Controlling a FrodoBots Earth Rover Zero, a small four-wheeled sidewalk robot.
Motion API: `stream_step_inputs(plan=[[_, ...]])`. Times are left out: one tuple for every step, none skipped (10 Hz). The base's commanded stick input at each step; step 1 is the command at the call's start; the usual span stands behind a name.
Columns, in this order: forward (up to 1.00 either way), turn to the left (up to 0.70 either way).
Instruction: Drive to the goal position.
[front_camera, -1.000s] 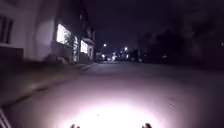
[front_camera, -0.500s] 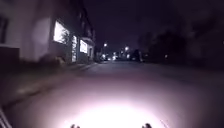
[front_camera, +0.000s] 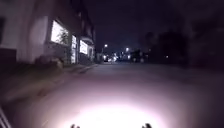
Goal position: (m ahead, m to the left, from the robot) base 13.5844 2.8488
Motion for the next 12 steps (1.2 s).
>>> stream_step_inputs(plan=[[0.70,0.00],[0.70,0.00],[0.70,0.00],[0.70,0.00],[0.70,0.00],[0.70,0.00],[0.70,0.00],[0.70,0.00],[0.70,0.00],[0.70,0.00],[0.70,0.00],[0.70,0.00]])
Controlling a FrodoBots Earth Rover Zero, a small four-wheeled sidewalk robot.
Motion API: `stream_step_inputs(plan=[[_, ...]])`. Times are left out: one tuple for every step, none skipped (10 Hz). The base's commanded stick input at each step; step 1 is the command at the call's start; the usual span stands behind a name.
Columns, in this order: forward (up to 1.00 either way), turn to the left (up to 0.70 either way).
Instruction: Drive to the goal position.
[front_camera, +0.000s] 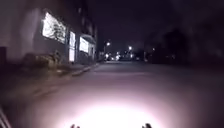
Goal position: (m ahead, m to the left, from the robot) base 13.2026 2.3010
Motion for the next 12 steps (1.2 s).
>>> stream_step_inputs(plan=[[0.70,0.00],[0.70,0.00],[0.70,0.00],[0.70,0.00],[0.70,0.00],[0.70,0.00],[0.70,0.00],[0.70,0.00],[0.70,0.00],[0.70,0.00],[0.70,0.00],[0.70,0.00]])
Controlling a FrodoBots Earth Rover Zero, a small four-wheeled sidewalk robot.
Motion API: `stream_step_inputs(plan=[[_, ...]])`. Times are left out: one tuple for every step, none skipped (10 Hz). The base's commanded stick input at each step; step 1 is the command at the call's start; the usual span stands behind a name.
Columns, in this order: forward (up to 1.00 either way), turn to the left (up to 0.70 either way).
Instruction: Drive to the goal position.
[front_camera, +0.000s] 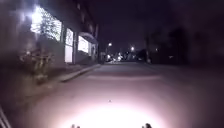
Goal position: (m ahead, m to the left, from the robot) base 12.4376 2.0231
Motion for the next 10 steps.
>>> stream_step_inputs(plan=[[0.70,0.00],[0.70,0.00],[0.70,0.00],[0.70,0.00],[0.70,0.00],[0.70,0.00],[0.70,0.00],[0.70,0.00],[0.70,0.00],[0.70,0.00]])
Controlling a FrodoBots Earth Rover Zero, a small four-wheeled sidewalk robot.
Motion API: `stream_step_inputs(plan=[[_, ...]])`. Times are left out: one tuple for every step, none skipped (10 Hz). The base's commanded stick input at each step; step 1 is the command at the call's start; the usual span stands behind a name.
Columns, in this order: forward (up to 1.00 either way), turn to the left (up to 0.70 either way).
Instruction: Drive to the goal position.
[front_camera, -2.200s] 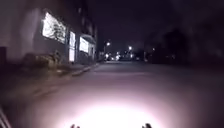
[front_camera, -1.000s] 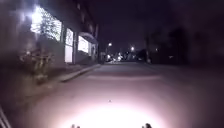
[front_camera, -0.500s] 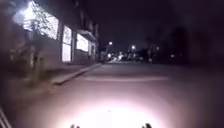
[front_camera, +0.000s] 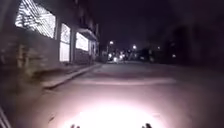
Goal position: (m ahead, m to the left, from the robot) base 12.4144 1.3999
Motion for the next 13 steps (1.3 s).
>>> stream_step_inputs(plan=[[0.70,0.00],[0.70,0.00],[0.70,0.00],[0.70,0.00],[0.70,0.00],[0.70,0.00],[0.70,0.00],[0.70,0.00],[0.70,0.00],[0.70,0.00],[0.70,0.00],[0.70,0.00],[0.70,0.00]])
